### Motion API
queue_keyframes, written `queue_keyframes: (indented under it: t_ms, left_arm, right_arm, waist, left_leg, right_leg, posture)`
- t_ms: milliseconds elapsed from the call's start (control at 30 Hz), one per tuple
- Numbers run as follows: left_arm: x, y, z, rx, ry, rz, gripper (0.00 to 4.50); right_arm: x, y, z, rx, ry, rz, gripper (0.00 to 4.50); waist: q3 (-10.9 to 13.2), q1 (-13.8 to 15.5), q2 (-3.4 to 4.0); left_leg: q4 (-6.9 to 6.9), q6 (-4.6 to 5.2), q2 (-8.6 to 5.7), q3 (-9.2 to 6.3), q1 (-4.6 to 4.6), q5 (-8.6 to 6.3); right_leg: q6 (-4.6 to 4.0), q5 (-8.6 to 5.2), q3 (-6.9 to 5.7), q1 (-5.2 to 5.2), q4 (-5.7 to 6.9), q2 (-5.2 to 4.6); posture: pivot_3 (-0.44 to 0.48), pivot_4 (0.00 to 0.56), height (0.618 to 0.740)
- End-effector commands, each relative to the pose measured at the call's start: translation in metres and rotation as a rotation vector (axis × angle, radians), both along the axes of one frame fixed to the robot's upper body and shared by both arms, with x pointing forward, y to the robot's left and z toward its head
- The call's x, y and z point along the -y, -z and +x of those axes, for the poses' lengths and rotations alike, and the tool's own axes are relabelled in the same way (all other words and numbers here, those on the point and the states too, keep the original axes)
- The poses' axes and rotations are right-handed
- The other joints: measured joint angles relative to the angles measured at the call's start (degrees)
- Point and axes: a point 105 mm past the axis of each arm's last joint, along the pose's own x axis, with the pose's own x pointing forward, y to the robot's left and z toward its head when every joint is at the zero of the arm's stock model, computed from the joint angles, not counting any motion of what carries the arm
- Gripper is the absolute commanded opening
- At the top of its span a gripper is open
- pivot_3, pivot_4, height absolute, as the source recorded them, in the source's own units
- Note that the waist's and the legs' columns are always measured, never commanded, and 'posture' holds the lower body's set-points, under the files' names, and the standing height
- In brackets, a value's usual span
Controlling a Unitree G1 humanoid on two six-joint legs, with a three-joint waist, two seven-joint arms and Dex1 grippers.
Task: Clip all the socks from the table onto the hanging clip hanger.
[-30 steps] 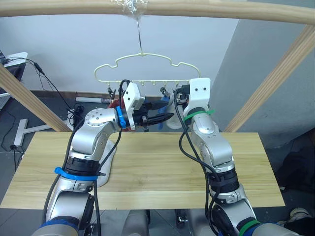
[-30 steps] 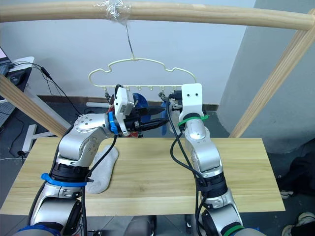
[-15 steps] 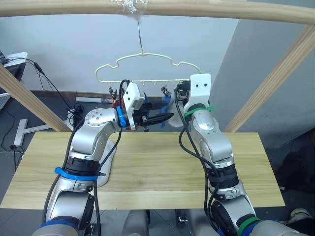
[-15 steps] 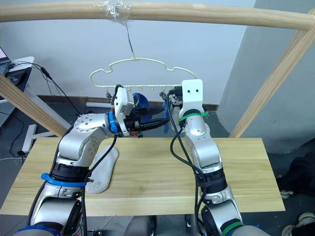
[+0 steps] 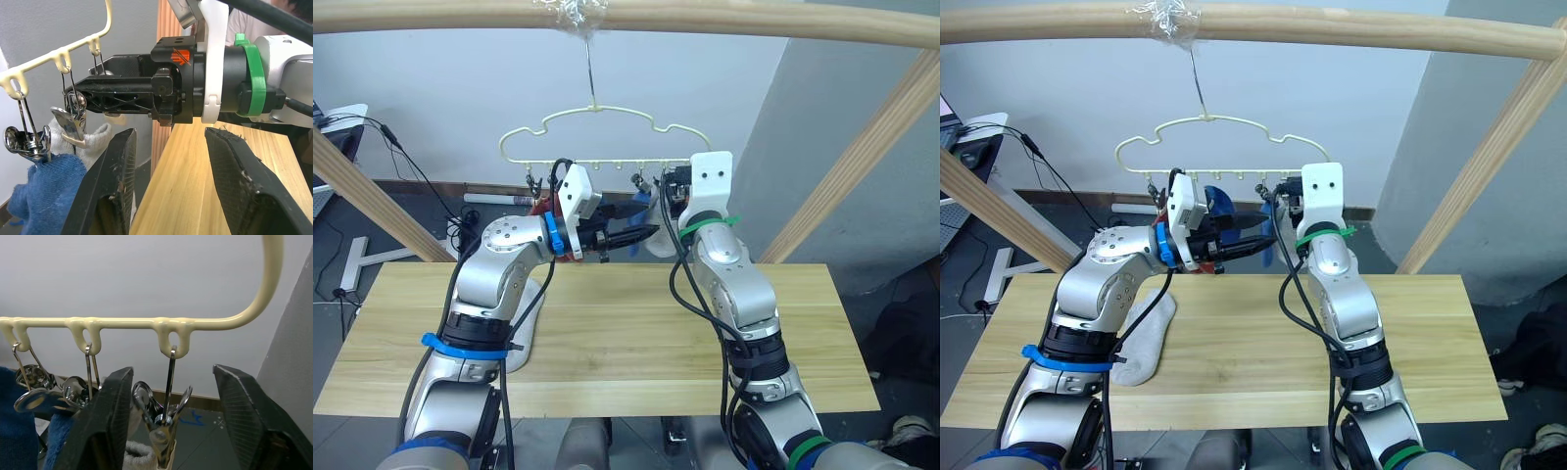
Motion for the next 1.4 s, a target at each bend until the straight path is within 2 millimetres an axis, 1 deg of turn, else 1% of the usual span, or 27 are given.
queue_keyframes:
  t_ms: [33, 233, 467, 667, 800, 933, 1100, 1400]
  left_arm:
    - [0.004, -0.011, -0.005, 0.055, 0.027, 0.004, 2.30]
    - [0.003, -0.010, -0.004, 0.054, 0.024, 0.005, 2.30]
    - [0.003, -0.010, -0.004, 0.053, 0.023, 0.006, 2.30]
    - [0.003, -0.009, -0.004, 0.052, 0.021, 0.005, 2.30]
    - [0.003, -0.009, -0.004, 0.052, 0.021, 0.005, 2.30]
    - [0.003, -0.009, -0.004, 0.052, 0.021, 0.005, 2.30]
    - [0.002, -0.009, -0.004, 0.053, 0.019, 0.005, 2.30]
    - [0.003, -0.008, -0.004, 0.051, 0.018, 0.007, 2.30]
  right_arm:
    - [-0.010, -0.014, -0.009, 0.049, -0.037, 0.046, 2.72]
    - [-0.013, -0.014, -0.007, 0.035, -0.045, 0.067, 2.72]
    - [-0.021, -0.021, -0.003, 0.036, -0.066, 0.101, 2.72]
    - [-0.026, -0.022, -0.002, 0.034, -0.081, 0.106, 2.72]
    - [-0.026, -0.022, 0.000, 0.036, -0.079, 0.108, 2.72]
    - [-0.025, -0.029, 0.005, 0.059, -0.065, 0.115, 2.72]
    - [-0.029, -0.034, 0.010, 0.074, -0.066, 0.116, 2.72]
    - [-0.026, -0.033, 0.011, 0.070, -0.054, 0.128, 2.72]
  waist:
    - [0.0, 0.0, 0.00]
    - [0.0, 0.0, 0.00]
    - [0.0, 0.0, 0.00]
    - [0.0, 0.0, 0.00]
    - [0.0, 0.0, 0.00]
    - [0.0, 0.0, 0.00]
    - [0.0, 0.0, 0.00]
    - [0.0, 0.0, 0.00]
  left_leg:
    - [0.00, 0.00, 0.00, 0.00, 0.00, 0.00]
    - [0.00, 0.00, 0.00, 0.00, 0.00, 0.00]
    - [0.00, 0.00, 0.00, 0.01, 0.00, 0.00]
    - [0.00, 0.00, 0.00, 0.00, 0.00, 0.00]
    - [0.00, 0.00, 0.00, 0.00, 0.00, 0.00]
    - [0.00, 0.00, 0.00, 0.01, 0.00, 0.00]
    - [-0.01, 0.00, 0.00, 0.01, 0.00, 0.00]
    - [0.00, 0.00, 0.00, 0.00, -0.01, 0.00]
  right_leg:
    - [0.00, 0.00, 0.00, 0.00, 0.00, 0.00]
    - [0.00, 0.00, 0.00, 0.00, 0.00, 0.00]
    - [-0.01, 0.00, 0.00, 0.00, 0.00, 0.00]
    - [-0.01, 0.00, 0.00, 0.00, 0.00, 0.00]
    - [-0.01, 0.00, 0.00, 0.00, 0.00, 0.00]
    - [-0.01, 0.00, 0.00, 0.00, 0.01, 0.00]
    - [-0.01, 0.01, 0.00, 0.00, 0.01, 0.00]
    - [-0.02, 0.01, 0.00, 0.00, 0.01, -0.01]
  posture:
    - [-0.068, 0.237, 0.692]
    - [-0.066, 0.235, 0.692]
    - [-0.062, 0.239, 0.692]
    - [-0.060, 0.239, 0.692]
    - [-0.059, 0.240, 0.692]
    - [-0.059, 0.240, 0.692]
    - [-0.059, 0.240, 0.692]
    - [-0.059, 0.240, 0.692]
